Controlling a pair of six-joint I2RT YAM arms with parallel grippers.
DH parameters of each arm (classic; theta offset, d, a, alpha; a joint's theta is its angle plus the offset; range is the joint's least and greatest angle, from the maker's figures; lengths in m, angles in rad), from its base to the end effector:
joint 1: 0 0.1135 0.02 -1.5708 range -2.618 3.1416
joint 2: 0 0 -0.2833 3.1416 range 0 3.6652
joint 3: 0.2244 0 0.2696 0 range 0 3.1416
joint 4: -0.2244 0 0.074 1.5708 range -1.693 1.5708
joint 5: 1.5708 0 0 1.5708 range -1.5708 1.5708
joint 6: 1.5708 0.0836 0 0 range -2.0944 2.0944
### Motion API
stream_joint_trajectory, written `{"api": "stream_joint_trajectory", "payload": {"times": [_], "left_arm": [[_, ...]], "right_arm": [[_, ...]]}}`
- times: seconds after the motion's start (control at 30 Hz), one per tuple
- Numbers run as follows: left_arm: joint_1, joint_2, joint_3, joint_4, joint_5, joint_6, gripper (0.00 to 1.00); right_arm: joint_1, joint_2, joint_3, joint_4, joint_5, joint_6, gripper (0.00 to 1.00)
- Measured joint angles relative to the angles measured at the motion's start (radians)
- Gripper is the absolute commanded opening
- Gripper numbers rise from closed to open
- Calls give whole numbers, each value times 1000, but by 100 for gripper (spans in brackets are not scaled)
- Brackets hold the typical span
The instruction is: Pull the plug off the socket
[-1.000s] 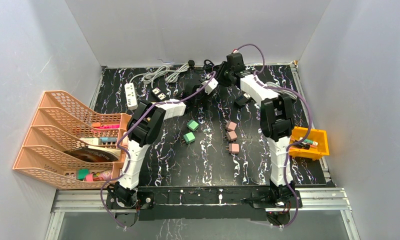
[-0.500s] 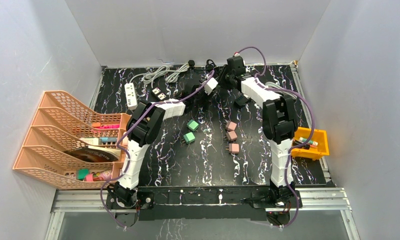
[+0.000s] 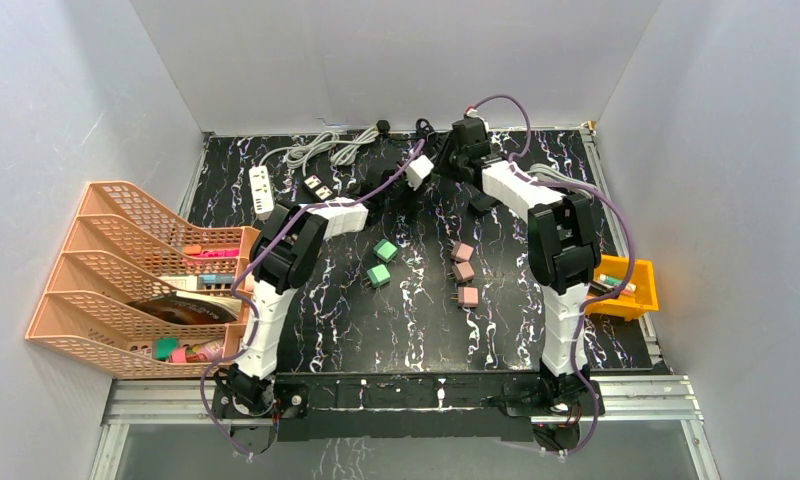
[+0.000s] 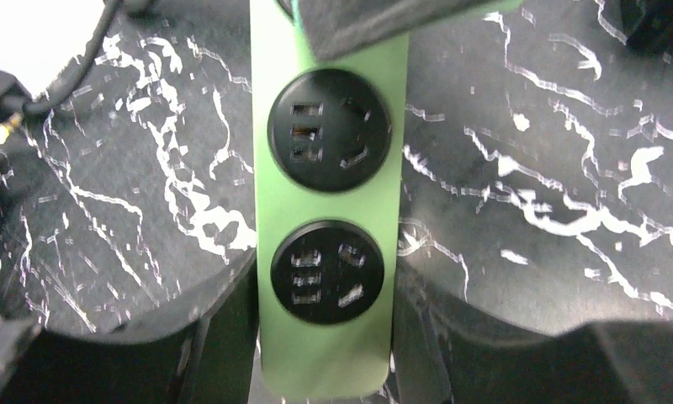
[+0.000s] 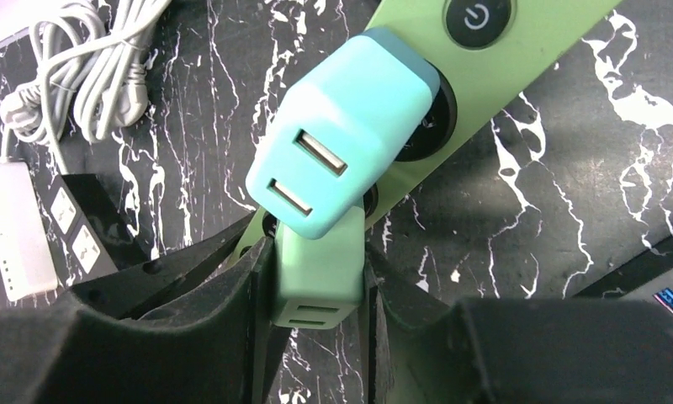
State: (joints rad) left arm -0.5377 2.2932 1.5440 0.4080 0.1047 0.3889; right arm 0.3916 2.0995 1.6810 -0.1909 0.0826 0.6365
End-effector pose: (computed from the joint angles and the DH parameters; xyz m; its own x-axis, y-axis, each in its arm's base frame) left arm 0.5012 -0.3090 0.1384 -0.0407 0.4633 -0.8852 0.6586 0.6787 0.3250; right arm 0.5169 0.2060 0.2161 -0.6144 0.3872 -0.6875 0.0589 0.8914 0.4494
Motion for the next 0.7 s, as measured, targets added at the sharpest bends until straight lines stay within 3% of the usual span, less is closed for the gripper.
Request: {"api": "stream_joint_trajectory", "payload": {"times": [0.13,0.23,0.33,0.47,0.53,0.7], "left_arm": [[2,-7,-8,-5,14,-1,0],[2,-11,-11,-8,17,4,0],[2,-18,-29,6,19,13,0],[-5,-19,-52,30,42,23,0],[-7,-19,-57,40,42,26,0],[-5,-20,-56,54,13,19,0]], "right_arm": [[-11,-29,-60,52,-35,8,0],[-46,-37,-84,67,-122,28,0],[-97,-64,-191,195,-290,94,0],[-162,-72,-239,197,-397,162,0],[-161,-74,-233,177,-384,164,0],[-64,-99,-131,38,-161,68,0]]}}
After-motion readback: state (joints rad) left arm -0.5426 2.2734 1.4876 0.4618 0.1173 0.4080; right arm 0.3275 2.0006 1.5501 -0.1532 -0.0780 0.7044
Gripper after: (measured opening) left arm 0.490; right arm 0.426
